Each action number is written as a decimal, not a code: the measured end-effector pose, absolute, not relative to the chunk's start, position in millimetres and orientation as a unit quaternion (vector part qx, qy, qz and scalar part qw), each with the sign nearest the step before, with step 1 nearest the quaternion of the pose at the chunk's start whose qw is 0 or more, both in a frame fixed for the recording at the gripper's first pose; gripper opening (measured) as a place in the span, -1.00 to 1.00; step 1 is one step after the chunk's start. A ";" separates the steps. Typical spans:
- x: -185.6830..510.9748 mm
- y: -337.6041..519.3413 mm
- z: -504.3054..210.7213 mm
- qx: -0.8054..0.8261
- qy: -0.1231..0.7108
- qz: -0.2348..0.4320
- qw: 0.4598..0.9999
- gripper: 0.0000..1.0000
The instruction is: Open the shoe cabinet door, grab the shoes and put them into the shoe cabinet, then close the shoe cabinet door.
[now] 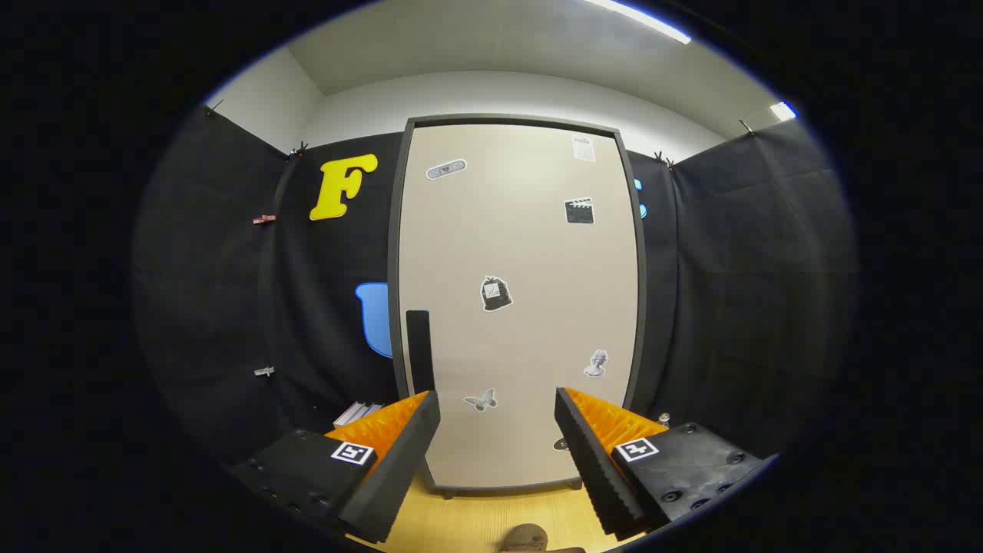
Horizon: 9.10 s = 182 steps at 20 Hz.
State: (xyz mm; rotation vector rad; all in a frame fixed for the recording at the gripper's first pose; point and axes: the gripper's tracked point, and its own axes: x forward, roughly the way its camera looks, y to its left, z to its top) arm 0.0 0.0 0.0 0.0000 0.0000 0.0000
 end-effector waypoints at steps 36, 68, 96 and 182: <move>83.2 63.7 -24.7 -0.001 0.029 0.027 0.999 0.96; 172.8 98.5 -60.0 -0.013 0.056 0.019 0.998 -0.41; -9.9 1.4 -41.3 -0.018 0.083 0.115 0.990 -0.41; -65.9 -46.8 -516.5 0.015 0.396 -0.032 0.918 -0.44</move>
